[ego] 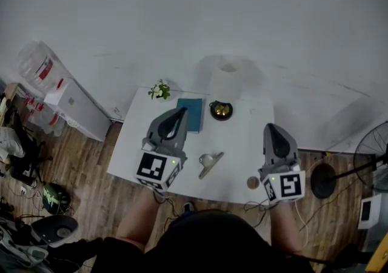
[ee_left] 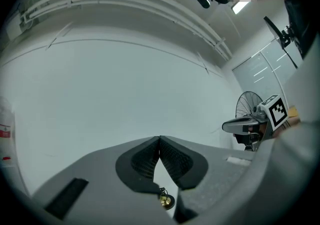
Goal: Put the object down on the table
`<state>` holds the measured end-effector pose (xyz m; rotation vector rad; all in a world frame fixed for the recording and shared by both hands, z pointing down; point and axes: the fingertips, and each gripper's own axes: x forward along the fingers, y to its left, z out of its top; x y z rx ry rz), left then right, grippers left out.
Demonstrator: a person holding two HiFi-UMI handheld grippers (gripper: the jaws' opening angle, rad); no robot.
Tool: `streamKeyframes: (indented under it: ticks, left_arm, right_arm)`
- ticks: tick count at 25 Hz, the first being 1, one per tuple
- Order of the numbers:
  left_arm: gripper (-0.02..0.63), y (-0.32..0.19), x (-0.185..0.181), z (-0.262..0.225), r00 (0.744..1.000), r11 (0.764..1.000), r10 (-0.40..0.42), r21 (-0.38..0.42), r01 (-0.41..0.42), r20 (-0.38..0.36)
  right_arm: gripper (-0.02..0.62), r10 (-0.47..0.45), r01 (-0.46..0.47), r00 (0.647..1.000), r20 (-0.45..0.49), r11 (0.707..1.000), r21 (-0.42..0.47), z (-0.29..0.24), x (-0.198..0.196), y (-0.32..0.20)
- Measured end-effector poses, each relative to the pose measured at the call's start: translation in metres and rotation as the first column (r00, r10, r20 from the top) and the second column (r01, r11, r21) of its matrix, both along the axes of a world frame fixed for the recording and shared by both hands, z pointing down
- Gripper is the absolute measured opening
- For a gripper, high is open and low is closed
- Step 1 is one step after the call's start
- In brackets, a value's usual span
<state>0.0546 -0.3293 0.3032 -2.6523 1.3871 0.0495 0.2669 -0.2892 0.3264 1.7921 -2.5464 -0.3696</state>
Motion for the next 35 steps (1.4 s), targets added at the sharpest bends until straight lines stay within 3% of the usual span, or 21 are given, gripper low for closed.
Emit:
streamKeyframes:
  ticks: [10, 35]
  left_arm:
    - [0.005, -0.013, -0.003, 0.005, 1.0, 1.0, 0.005, -0.01, -0.005, -0.015]
    - [0.005, 0.007, 0.005, 0.01, 1.0, 0.999, -0.024, -0.036, 0.024, 0.019]
  right_arm:
    - [0.005, -0.009, 0.009, 1.0, -0.025, 1.0, -0.003, 0.0, -0.007, -0.005]
    - [0.005, -0.003, 0.004, 0.999, 0.035, 1.0, -0.007, 0.003, 0.015, 0.013]
